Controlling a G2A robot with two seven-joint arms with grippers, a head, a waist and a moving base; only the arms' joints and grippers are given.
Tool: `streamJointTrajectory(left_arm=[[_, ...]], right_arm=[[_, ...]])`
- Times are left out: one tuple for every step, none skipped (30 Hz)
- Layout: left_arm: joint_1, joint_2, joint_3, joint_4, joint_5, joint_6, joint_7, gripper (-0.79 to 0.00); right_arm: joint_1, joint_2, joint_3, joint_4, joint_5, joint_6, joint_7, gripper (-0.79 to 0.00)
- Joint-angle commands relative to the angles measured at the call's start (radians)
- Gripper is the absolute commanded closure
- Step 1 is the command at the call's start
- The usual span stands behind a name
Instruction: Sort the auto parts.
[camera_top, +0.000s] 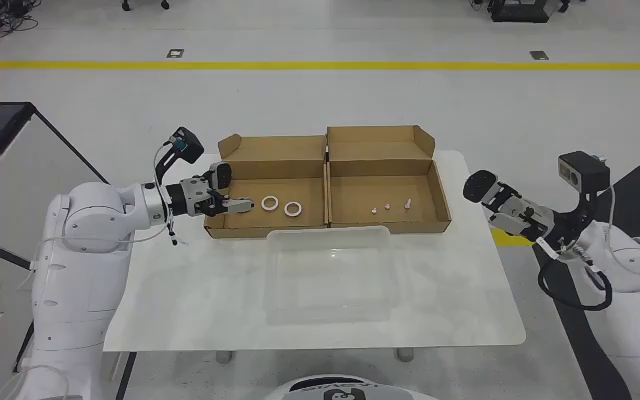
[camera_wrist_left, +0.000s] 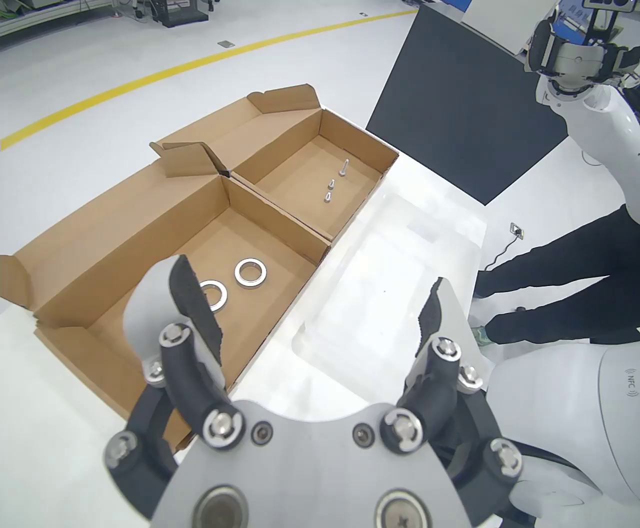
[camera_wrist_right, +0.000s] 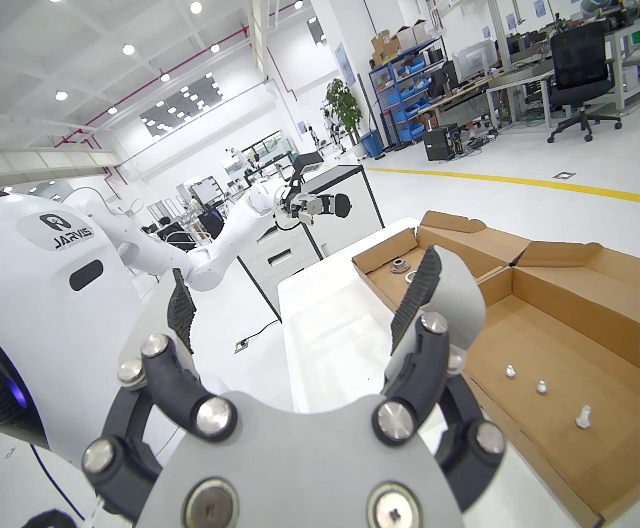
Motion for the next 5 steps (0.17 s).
streamJointTrajectory(left_arm=[[0.000,0.000,0.000,0.000,0.000,0.000,0.000,-0.785],[0.000,0.000,0.000,0.000,0.000,0.000,0.000,-0.785],[0.000,0.000,0.000,0.000,0.000,0.000,0.000,-0.785],[0.000,0.000,0.000,0.000,0.000,0.000,0.000,-0.785],[0.000,0.000,0.000,0.000,0.000,0.000,0.000,-0.785]], right_arm=[[0.000,0.000,0.000,0.000,0.000,0.000,0.000,-0.784],[0.000,0.000,0.000,0.000,0.000,0.000,0.000,-0.784],[0.000,0.000,0.000,0.000,0.000,0.000,0.000,-0.784],[0.000,0.000,0.000,0.000,0.000,0.000,0.000,-0.785],[0.000,0.000,0.000,0.000,0.000,0.000,0.000,-0.785]])
